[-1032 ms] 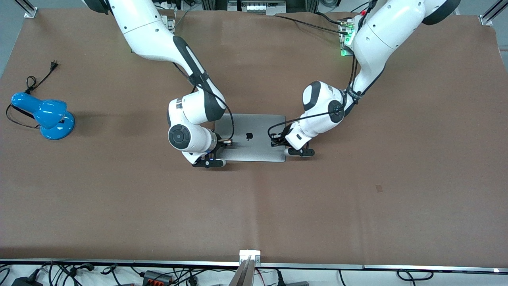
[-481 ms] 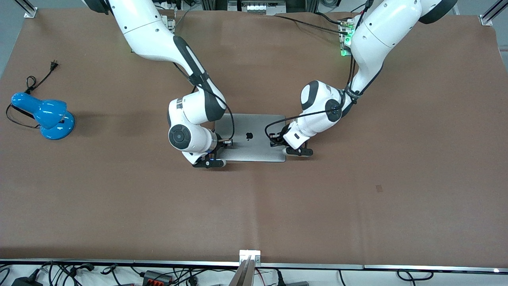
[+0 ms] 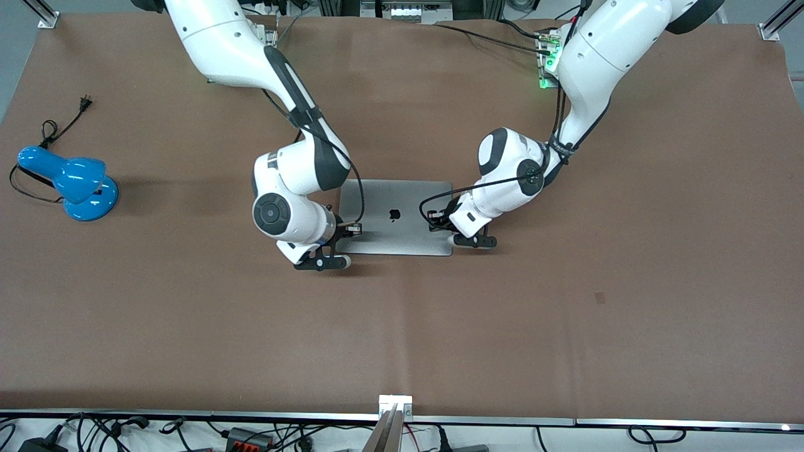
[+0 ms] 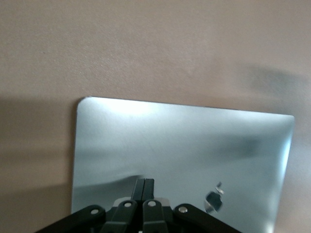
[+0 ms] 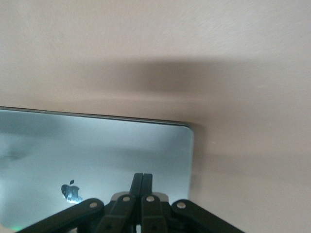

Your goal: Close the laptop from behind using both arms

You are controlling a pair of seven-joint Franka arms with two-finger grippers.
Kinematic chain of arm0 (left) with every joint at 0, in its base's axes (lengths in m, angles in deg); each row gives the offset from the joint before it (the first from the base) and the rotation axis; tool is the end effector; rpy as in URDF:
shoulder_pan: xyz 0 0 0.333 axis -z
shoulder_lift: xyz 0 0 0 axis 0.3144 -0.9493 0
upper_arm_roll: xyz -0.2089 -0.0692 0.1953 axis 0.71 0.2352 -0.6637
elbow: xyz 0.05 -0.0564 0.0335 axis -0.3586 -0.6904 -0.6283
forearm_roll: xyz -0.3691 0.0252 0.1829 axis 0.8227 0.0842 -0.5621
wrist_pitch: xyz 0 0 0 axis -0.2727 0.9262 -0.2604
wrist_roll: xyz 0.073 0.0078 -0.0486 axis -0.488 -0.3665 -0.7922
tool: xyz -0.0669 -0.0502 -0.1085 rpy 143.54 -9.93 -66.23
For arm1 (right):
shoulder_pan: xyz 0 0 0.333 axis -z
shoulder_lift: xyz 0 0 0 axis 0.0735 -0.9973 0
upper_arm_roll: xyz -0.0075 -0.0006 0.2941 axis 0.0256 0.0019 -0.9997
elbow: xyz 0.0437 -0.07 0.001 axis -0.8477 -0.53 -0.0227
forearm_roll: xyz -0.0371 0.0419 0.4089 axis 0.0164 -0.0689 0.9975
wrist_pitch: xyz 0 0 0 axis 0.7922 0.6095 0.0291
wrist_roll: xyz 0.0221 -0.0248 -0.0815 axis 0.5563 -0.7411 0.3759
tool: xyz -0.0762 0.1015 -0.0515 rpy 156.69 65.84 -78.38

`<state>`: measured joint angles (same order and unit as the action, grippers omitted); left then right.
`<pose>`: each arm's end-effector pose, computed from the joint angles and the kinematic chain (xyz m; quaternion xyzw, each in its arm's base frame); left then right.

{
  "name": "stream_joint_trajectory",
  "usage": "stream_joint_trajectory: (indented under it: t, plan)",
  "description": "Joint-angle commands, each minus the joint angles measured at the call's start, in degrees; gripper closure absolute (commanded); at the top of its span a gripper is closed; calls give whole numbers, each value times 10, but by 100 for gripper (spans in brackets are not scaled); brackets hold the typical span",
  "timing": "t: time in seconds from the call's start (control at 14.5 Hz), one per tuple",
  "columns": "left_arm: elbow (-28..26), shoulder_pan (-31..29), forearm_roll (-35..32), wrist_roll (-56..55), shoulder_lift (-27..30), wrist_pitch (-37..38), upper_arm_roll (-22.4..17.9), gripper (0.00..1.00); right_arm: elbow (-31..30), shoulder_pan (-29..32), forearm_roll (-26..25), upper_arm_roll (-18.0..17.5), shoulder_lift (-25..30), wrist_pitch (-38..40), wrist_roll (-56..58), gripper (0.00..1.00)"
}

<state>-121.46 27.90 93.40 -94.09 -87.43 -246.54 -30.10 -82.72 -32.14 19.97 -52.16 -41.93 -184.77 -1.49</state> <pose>0.5322 -0.3791 0.1281 0.9648 0.0547 -0.0227 0.2563 0.6071 0.3487 0.1828 -0.9905 -0.0057 0.0926 0.1015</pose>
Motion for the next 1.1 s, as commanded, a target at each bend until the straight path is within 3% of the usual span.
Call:
stream_joint_trajectory:
  t: [0.0, 0.28, 0.41, 0.62, 1.03]
  plan:
    - [-7, -14, -9, -19, 60, 79, -7, 99, -7, -2, -21, 24, 24, 43, 11, 100]
    - [8, -46, -10, -18, 111, 194, -8, 99, -25, -2, -27, 75, 55, 91, 54, 100]
    - [42, -49, -11, -17, 126, 291, -18, 99, -25, -3, -27, 108, 63, 117, 74, 96]
    - [117, -58, -116, -17, 134, 430, -30, 99, -24, -7, -28, 143, 69, 133, 75, 0]
    - [236, -59, -319, -16, 133, 633, -30, 97, -17, 0, -77, 169, 131, 158, 68, 0]
